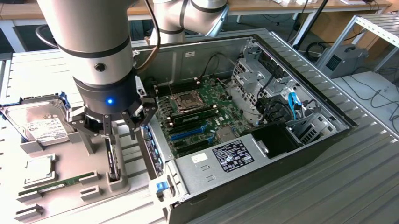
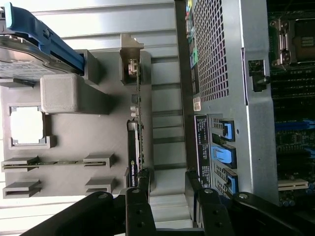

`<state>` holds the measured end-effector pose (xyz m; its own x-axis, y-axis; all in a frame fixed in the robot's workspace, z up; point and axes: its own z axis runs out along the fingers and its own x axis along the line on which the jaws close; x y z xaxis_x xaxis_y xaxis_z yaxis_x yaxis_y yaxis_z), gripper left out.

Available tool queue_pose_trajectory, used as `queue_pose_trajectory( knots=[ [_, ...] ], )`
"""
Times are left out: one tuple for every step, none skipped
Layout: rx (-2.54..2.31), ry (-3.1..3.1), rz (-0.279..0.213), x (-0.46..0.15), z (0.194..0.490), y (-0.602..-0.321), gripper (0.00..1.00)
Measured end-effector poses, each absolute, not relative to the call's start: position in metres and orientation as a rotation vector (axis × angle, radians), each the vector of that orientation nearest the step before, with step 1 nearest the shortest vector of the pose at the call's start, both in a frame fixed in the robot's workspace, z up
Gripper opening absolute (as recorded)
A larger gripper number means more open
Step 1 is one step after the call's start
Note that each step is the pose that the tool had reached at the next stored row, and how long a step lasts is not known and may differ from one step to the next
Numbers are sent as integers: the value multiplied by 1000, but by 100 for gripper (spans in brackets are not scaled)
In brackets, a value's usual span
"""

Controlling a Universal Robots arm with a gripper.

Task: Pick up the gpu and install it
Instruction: 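Pick up the gpu and move the gpu toward the slot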

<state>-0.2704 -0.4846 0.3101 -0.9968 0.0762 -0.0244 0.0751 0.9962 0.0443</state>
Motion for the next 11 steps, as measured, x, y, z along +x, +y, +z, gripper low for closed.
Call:
queue_pose_trajectory(
  knots=[
    [118,3113,68,-270,310,-485,42],
    [118,3113,68,-270,310,-485,42],
    [118,3113,67,-270,309,-485,42],
    [118,3113,67,-270,309,-485,42],
    [118,3113,67,-270,309,-485,42],
    [118,3113,68,-270,309,-485,42],
    [118,3112,68,-270,309,-485,42],
    [118,3112,68,-270,308,-485,42],
    [118,3113,68,-270,308,-485,42],
    [118,3112,67,-270,308,-485,42],
    [118,3112,68,-270,308,-485,42]
  ],
)
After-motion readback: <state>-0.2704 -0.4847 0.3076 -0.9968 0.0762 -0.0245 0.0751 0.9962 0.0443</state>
